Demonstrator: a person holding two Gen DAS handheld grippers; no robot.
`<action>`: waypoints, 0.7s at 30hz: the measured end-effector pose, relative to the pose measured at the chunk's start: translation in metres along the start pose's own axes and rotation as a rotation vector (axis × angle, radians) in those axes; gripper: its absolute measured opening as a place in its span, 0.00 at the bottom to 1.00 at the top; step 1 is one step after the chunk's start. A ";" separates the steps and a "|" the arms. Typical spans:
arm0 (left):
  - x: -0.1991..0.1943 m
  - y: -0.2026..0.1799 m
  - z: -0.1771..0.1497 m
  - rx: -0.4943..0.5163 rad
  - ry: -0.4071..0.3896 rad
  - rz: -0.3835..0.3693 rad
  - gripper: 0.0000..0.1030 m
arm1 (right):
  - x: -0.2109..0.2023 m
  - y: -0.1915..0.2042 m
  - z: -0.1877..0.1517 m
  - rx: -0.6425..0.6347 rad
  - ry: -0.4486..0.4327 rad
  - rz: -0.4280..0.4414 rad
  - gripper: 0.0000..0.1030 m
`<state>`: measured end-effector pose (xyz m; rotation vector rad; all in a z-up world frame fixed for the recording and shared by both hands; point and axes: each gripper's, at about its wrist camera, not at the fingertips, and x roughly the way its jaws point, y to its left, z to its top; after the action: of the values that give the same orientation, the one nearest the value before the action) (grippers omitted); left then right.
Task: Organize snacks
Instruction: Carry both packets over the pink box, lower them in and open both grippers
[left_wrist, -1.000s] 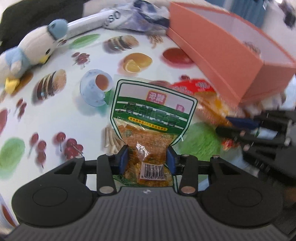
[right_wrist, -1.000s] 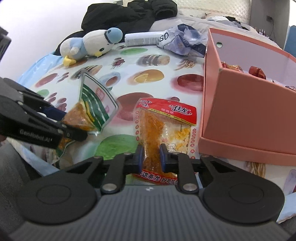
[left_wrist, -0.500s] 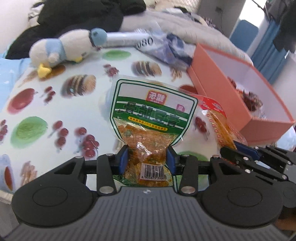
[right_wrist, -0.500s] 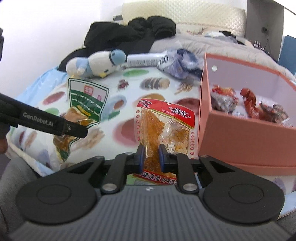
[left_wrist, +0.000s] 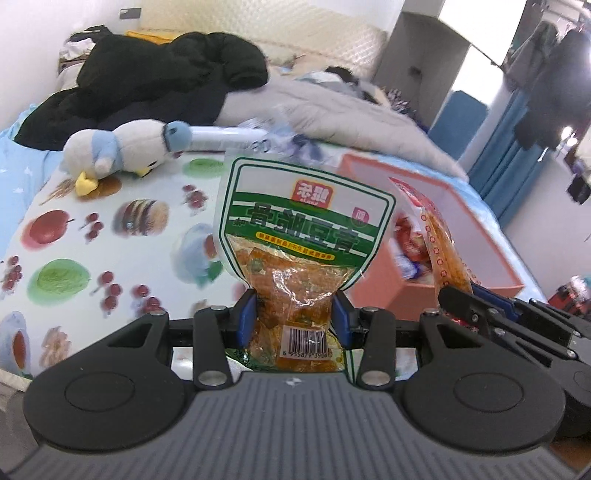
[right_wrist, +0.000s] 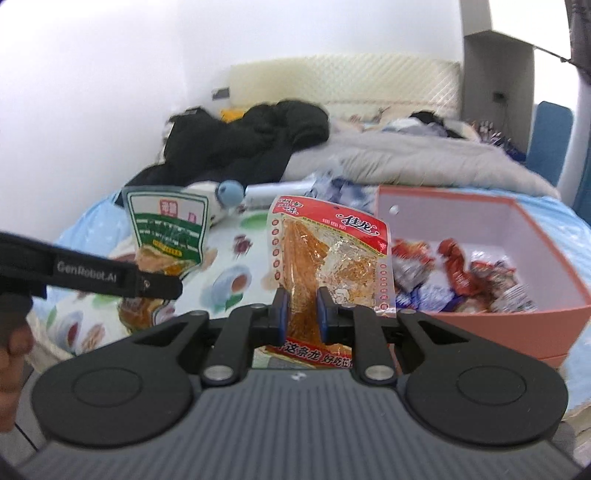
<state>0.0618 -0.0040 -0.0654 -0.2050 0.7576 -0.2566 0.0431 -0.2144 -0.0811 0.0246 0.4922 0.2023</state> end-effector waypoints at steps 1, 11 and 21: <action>-0.004 -0.005 -0.001 -0.001 -0.003 -0.017 0.47 | -0.008 -0.002 0.003 0.006 -0.012 -0.009 0.19; -0.015 -0.058 -0.007 0.045 -0.012 -0.129 0.47 | -0.062 -0.026 0.007 0.048 -0.036 -0.078 0.19; 0.029 -0.101 0.017 0.095 0.004 -0.208 0.47 | -0.061 -0.062 -0.002 0.113 -0.007 -0.137 0.19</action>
<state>0.0786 -0.1069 -0.0447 -0.1940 0.7266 -0.4895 0.0013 -0.2868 -0.0587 0.1019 0.4958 0.0396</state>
